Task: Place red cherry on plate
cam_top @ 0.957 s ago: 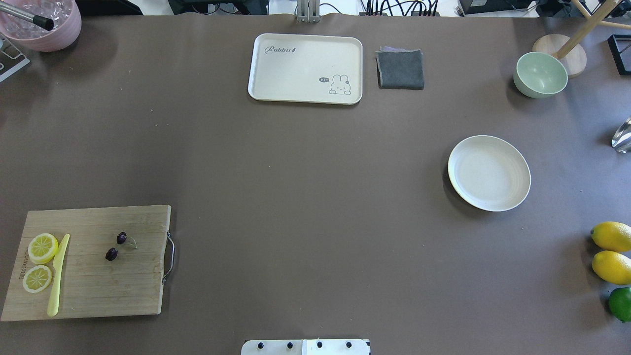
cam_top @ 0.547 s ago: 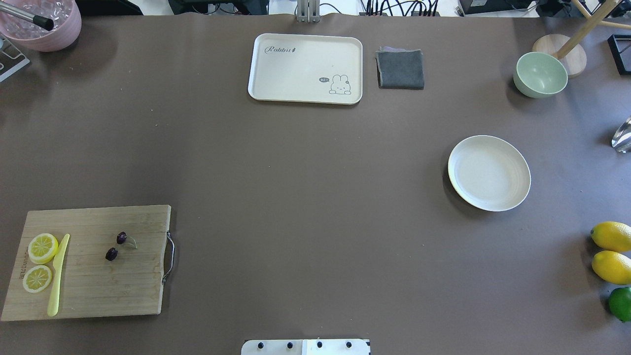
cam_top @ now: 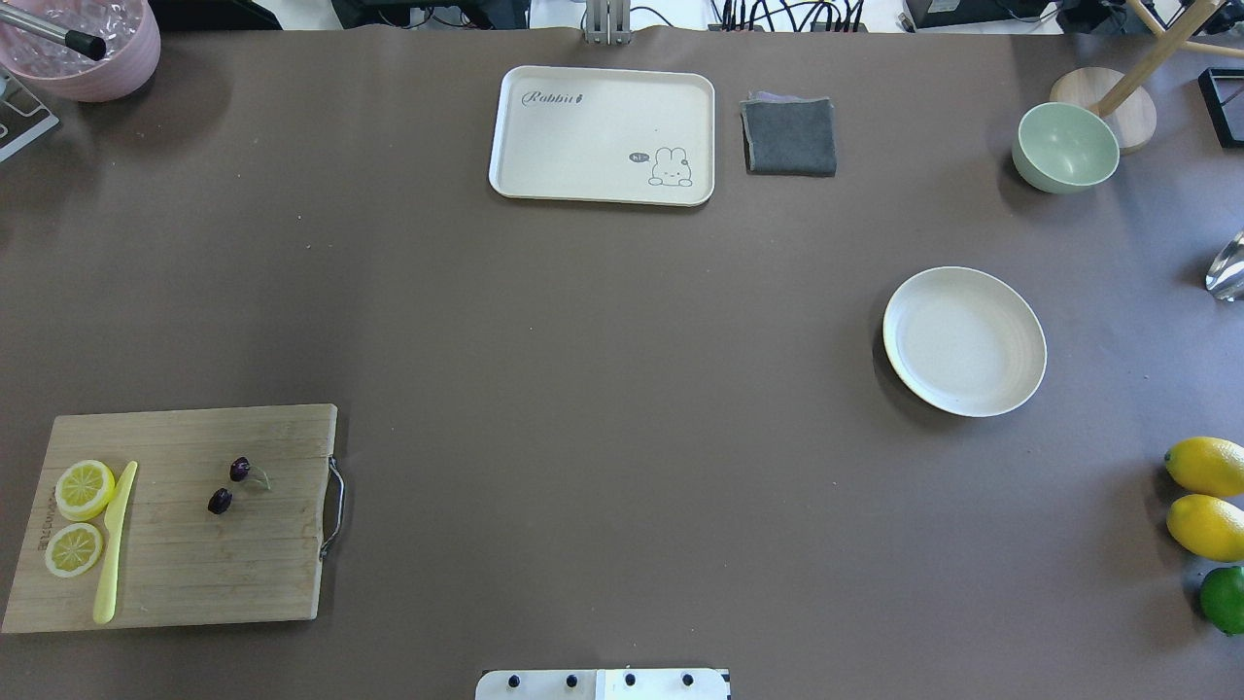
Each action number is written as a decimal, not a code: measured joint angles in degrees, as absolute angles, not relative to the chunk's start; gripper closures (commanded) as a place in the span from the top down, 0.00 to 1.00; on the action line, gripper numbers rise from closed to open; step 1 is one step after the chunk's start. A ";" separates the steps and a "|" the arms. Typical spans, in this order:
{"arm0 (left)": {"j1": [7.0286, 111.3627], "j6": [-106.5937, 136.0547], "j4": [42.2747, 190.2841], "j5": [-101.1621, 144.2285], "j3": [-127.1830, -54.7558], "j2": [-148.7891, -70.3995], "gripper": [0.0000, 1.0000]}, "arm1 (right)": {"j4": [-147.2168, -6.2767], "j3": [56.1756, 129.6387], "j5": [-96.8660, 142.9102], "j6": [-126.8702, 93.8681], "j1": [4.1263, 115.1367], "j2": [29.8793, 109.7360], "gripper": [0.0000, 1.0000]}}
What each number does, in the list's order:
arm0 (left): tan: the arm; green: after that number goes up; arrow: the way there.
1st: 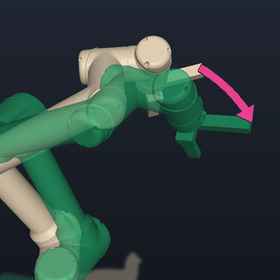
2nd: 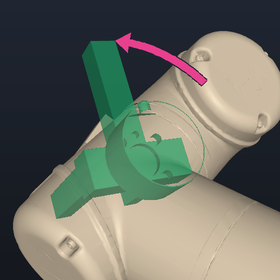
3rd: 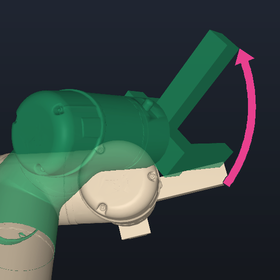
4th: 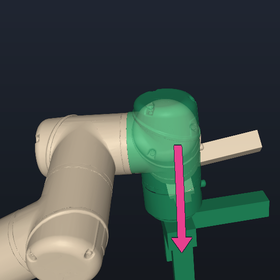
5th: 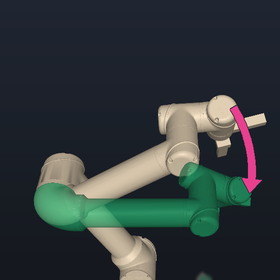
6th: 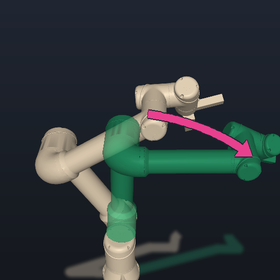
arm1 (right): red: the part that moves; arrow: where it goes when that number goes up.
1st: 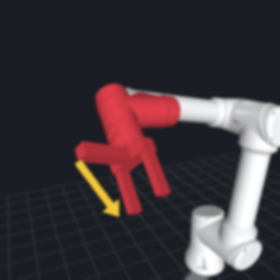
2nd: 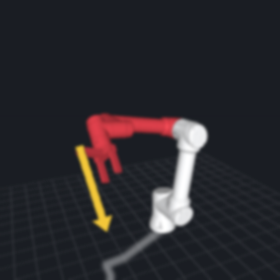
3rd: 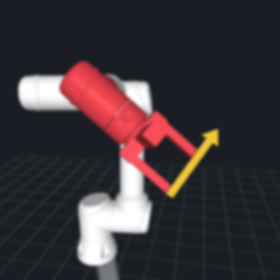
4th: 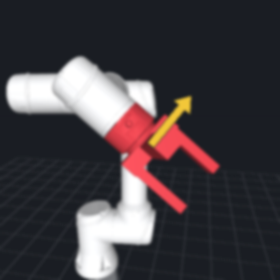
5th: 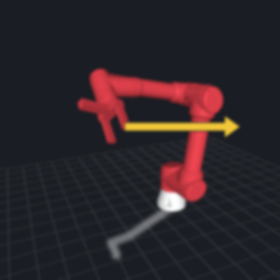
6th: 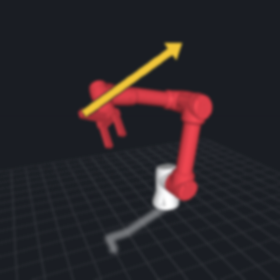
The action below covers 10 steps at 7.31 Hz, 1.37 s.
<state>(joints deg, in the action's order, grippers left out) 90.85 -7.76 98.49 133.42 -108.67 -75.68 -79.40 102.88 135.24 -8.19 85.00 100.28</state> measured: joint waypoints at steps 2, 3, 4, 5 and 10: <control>90.81 -7.79 98.66 133.49 -108.52 -75.83 0.97 | -79.37 102.71 135.99 -8.36 84.99 100.16 1.00; 90.77 -7.81 98.73 133.50 -108.35 -75.93 0.97 | -79.34 102.79 136.33 -8.48 84.99 100.18 1.00; 90.73 -7.82 98.77 133.50 -108.18 -76.04 0.97 | -79.38 102.74 136.65 -8.70 84.96 100.14 1.00; 90.72 -7.82 98.78 133.51 -108.14 -76.06 0.97 | -79.45 102.50 138.02 -9.98 84.93 100.01 1.00; 90.56 -8.17 98.74 133.51 -107.08 -75.10 0.98 | -69.44 97.67 142.55 -12.27 84.97 101.20 1.00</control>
